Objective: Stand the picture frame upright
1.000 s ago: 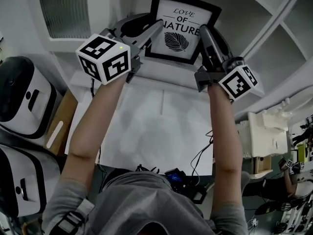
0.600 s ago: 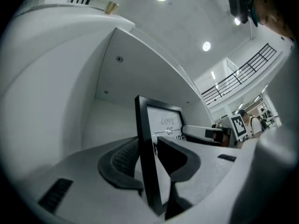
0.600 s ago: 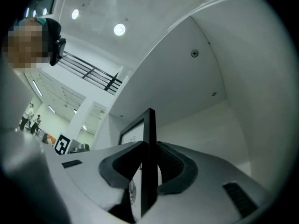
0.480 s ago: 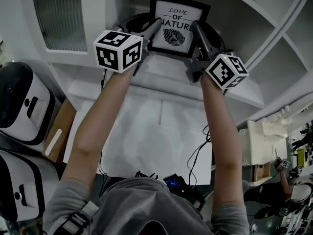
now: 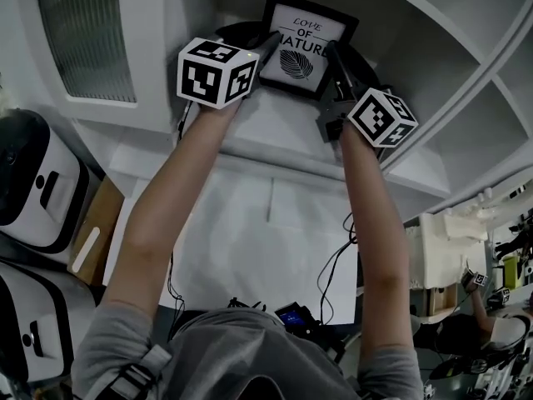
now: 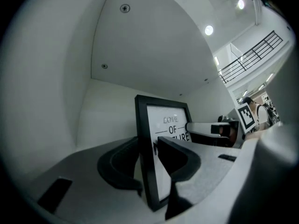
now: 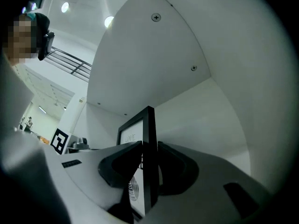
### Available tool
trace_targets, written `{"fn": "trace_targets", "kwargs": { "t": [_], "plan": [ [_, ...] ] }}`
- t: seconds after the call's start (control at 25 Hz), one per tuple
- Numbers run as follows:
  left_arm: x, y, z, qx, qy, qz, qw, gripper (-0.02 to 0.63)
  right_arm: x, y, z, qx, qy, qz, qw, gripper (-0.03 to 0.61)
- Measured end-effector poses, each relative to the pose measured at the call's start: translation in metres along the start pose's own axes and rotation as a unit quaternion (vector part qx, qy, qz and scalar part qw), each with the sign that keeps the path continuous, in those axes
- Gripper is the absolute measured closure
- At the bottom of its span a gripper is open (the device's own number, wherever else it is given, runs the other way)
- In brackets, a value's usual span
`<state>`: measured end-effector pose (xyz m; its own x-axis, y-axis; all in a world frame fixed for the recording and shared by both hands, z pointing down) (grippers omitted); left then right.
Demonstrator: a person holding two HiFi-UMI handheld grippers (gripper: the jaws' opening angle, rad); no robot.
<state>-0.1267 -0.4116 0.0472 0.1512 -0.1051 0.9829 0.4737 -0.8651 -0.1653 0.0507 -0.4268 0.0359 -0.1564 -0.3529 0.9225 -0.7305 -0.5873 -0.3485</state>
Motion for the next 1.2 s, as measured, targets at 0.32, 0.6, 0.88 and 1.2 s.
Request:
{"fn": "trace_targets", "kwargs": {
  "t": [0.32, 0.6, 0.88, 1.2],
  "plan": [
    [0.009, 0.021, -0.01, -0.02, 0.011, -0.025, 0.9994, 0.492, 0.018, 0.012, 0.019, 0.014, -0.019, -0.041, 0.999, 0.474],
    [0.012, 0.031, -0.015, -0.037, 0.015, -0.029, 0.9988, 0.489, 0.024, 0.021, 0.028, 0.02, -0.024, -0.054, 0.998, 0.474],
    [0.013, 0.04, -0.022, -0.054, 0.03, -0.033, 0.9975, 0.483, 0.029, 0.029, 0.034, 0.032, -0.025, -0.06, 0.997, 0.474],
    [0.017, 0.039, -0.029, -0.08, 0.037, -0.027, 0.9958, 0.482, 0.034, 0.036, 0.04, 0.038, -0.041, -0.078, 0.995, 0.463]
  ]
}}
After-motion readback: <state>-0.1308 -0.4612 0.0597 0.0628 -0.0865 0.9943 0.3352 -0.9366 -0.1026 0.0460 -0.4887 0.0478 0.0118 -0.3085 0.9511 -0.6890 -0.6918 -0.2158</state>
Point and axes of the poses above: the fingertips, and each gripper's own axes: y forward along the fingers, z to its right, x out of its underside, the point moved 5 cm from there along -y, backward along the fingers, and after that the axes turned 11 degrees about -y, right-handed, at the moved point
